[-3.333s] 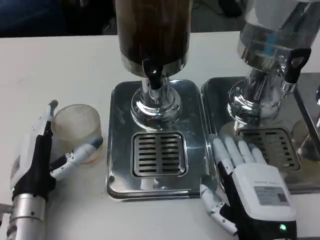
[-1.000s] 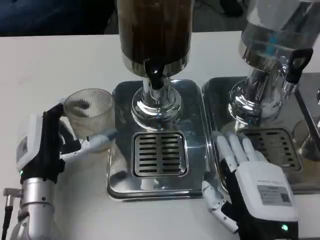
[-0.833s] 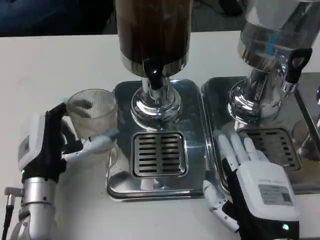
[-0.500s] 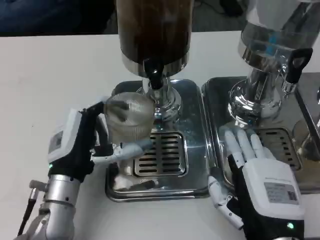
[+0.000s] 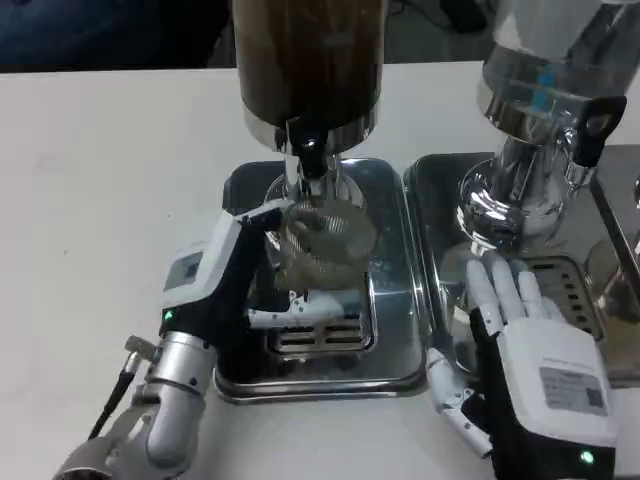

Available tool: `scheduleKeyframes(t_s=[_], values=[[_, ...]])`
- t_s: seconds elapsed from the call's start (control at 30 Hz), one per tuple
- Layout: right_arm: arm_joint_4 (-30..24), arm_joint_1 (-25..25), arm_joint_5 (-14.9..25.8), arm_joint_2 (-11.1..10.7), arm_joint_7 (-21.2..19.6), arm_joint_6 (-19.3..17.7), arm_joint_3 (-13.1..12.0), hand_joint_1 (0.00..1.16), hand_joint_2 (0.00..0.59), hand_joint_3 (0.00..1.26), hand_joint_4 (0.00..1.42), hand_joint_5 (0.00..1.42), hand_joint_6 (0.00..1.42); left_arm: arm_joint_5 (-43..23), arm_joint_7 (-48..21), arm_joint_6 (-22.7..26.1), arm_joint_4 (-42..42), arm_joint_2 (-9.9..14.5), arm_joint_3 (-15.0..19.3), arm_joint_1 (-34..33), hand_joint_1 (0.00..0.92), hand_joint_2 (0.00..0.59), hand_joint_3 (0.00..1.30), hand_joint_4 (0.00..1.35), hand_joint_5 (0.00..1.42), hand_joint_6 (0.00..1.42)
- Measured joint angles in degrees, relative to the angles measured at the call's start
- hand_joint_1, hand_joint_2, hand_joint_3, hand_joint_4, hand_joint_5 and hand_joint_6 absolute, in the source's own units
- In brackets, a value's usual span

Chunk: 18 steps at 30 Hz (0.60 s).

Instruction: Grasp the cup under the faucet to collect the drink, then remove the cup.

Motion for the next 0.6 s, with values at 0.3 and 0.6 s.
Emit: scheduleKeyframes(t_s=[0.3,0.6], values=[[-0.1,0.1,0.0,0.0,-0.1,0.4,-0.1,0.0,0.515,0.03,0.0,0.0,0.12,2.0,4.8,2.8,2.3,-2.4,-3.1,-2.0,0.638,0.0,0.86,1.01,1.16,1.35],[-0.2,0.1,0.5,-0.1,-0.1,0.4,-0.5,0.0,0.518,0.03,0.0,0.0,0.12,2.6,10.4,3.2,2.5,-0.7,-4.2,0.0,0.506,0.009,0.55,0.76,0.98,1.17]])
